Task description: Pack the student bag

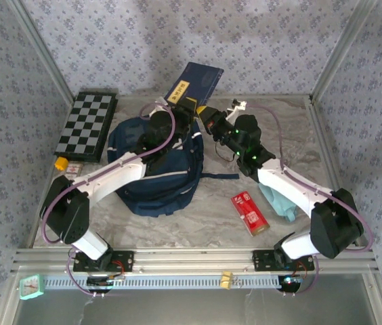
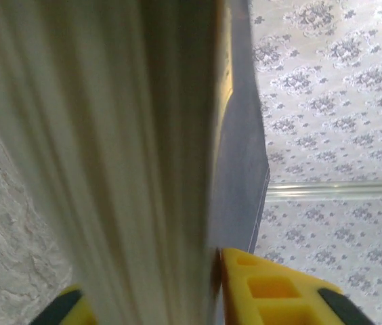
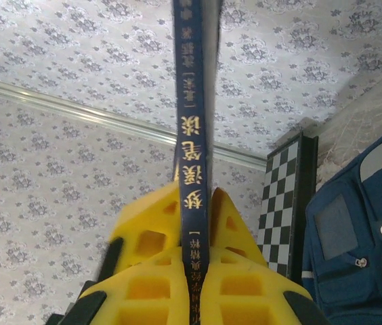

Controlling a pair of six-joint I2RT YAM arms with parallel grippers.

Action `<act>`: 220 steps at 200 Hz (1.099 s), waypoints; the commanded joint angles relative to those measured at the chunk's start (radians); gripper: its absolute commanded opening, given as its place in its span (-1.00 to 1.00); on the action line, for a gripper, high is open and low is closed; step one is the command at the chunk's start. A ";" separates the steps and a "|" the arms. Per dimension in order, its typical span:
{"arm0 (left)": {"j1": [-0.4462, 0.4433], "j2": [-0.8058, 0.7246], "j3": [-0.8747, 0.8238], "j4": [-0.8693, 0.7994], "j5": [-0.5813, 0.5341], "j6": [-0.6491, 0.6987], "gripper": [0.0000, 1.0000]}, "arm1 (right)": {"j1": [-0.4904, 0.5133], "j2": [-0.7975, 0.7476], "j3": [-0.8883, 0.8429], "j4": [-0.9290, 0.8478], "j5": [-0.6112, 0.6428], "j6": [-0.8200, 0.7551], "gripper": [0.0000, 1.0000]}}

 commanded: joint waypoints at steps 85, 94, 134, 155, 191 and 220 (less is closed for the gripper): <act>0.119 -0.088 0.032 -0.089 0.171 0.167 -1.00 | -0.054 -0.107 0.033 -0.254 -0.022 -0.195 0.38; 0.158 -0.099 0.050 -0.149 0.266 0.233 -1.00 | -0.088 -0.132 0.041 -0.324 -0.044 -0.224 0.48; 0.298 -0.135 0.030 -0.242 0.692 0.420 -1.00 | -0.294 -0.163 0.108 -0.595 -0.299 -0.324 0.79; 0.326 -0.130 0.055 -0.305 0.895 0.509 -1.00 | -0.384 -0.136 0.156 -0.666 -0.458 -0.370 0.85; 0.339 -0.140 0.089 -0.372 1.092 0.630 -1.00 | -0.476 -0.048 0.241 -0.662 -0.714 -0.359 0.88; 0.335 -0.158 0.105 -0.426 1.155 0.706 -1.00 | -0.486 0.030 0.304 -0.699 -0.820 -0.361 0.85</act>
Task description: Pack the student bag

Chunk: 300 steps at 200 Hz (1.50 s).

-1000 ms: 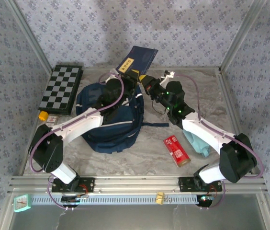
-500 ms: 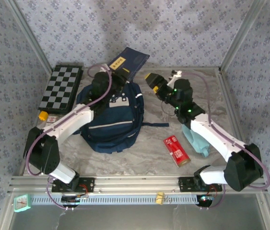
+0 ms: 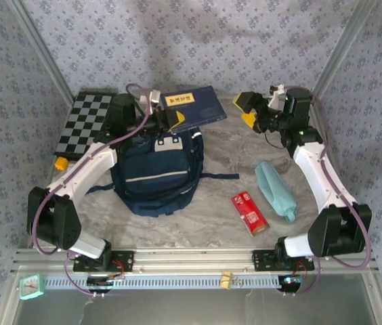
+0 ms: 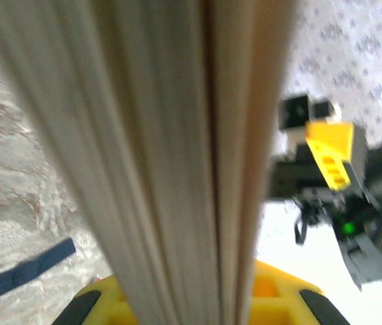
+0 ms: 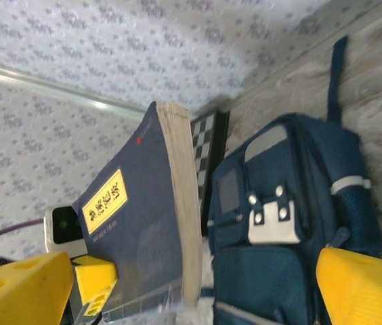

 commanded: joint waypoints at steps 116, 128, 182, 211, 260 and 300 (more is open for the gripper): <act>-0.053 -0.008 0.154 -0.200 0.147 0.262 -1.00 | 0.044 0.122 0.087 0.146 -0.312 0.128 -0.18; -0.053 -0.005 0.154 -0.203 0.141 0.260 -1.00 | 0.040 0.121 0.080 0.157 -0.315 0.134 -0.28; -0.049 0.015 0.163 -0.236 0.122 0.264 -1.00 | 0.031 0.096 0.058 0.230 -0.335 0.180 -0.63; -0.047 0.031 0.173 -0.239 0.126 0.254 -1.00 | 0.031 0.085 0.043 0.267 -0.338 0.198 -0.79; -0.021 0.005 0.162 -0.309 0.082 0.308 0.08 | -0.018 0.064 0.040 0.235 -0.315 0.167 -1.00; -0.048 -0.063 0.139 -0.647 -0.232 0.559 0.42 | -0.099 -0.028 -0.024 -0.007 -0.164 -0.002 -1.00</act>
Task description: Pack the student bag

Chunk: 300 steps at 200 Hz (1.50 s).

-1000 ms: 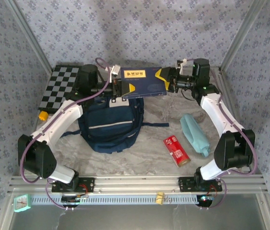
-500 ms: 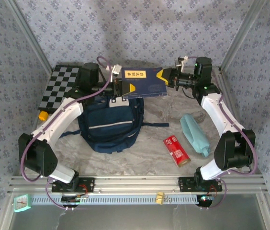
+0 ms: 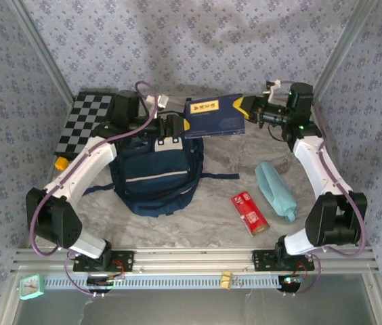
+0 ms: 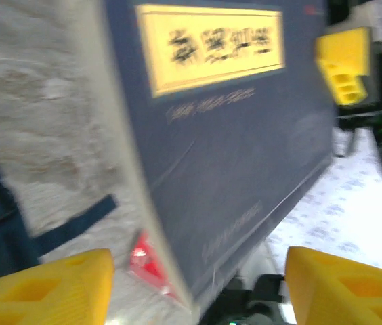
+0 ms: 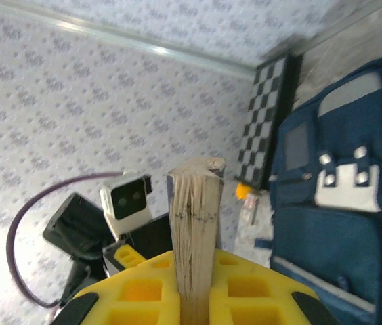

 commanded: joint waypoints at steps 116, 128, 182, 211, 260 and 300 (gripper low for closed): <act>-0.361 0.065 -0.124 -0.588 -0.684 0.504 0.32 | -0.180 -0.217 -0.320 -0.213 0.203 -0.152 -1.00; -0.362 0.092 -0.117 -0.605 -0.685 0.508 0.29 | -0.181 -0.220 -0.321 -0.206 0.203 -0.147 -1.00; -0.366 0.180 -0.113 -0.596 -0.765 0.524 0.20 | -0.188 -0.231 -0.326 -0.218 0.209 -0.153 -1.00; -0.365 0.191 -0.128 -0.555 -0.736 0.536 -0.05 | -0.193 -0.237 -0.331 -0.218 0.210 -0.155 -1.00; -0.360 0.227 -0.089 -0.587 -0.747 0.557 -0.47 | -0.200 -0.245 -0.338 -0.216 0.209 -0.154 -1.00; -0.360 0.236 -0.051 -0.561 -0.712 0.544 -1.00 | -0.216 -0.247 -0.340 -0.218 0.204 -0.157 -1.00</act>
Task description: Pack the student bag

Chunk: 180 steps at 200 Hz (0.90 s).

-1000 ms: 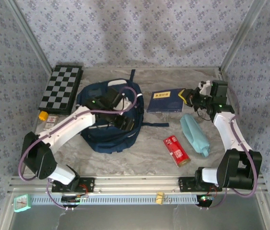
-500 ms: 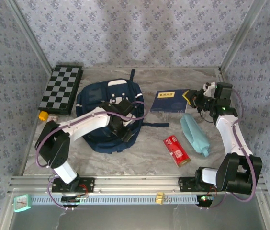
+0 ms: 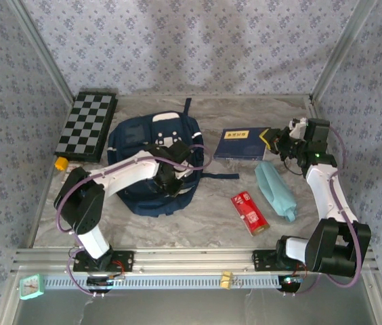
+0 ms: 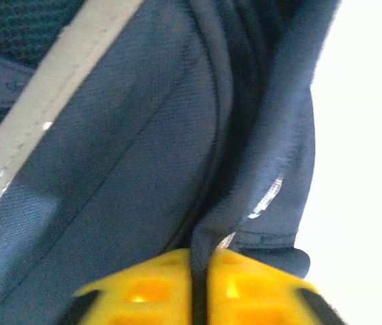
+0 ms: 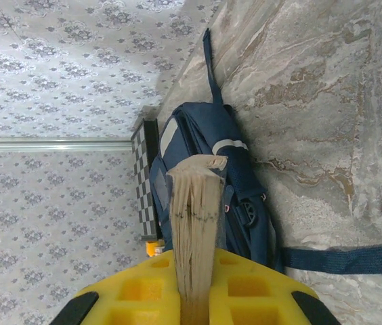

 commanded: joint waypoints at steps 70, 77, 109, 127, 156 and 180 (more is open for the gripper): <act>0.016 0.140 0.552 -0.026 -0.031 -0.236 -1.00 | -0.130 -0.062 0.044 -0.055 -0.042 -0.036 -1.00; 0.015 0.176 0.655 -0.066 -0.040 -0.261 -1.00 | -0.131 -0.070 0.044 -0.060 -0.044 -0.036 -1.00; 0.013 0.282 0.992 -0.173 -0.101 -0.322 -1.00 | -0.094 -0.108 0.005 -0.068 -0.046 0.001 -1.00; 0.017 0.309 1.091 -0.187 -0.138 -0.339 -1.00 | -0.037 -0.132 -0.051 -0.002 -0.032 0.069 -1.00; 0.032 0.340 1.205 -0.249 -0.171 -0.365 -1.00 | 0.126 -0.129 -0.140 0.199 0.043 0.198 -1.00; 0.035 0.324 1.193 -0.236 -0.158 -0.388 -1.00 | 0.292 -0.059 -0.134 0.288 0.166 0.183 -1.00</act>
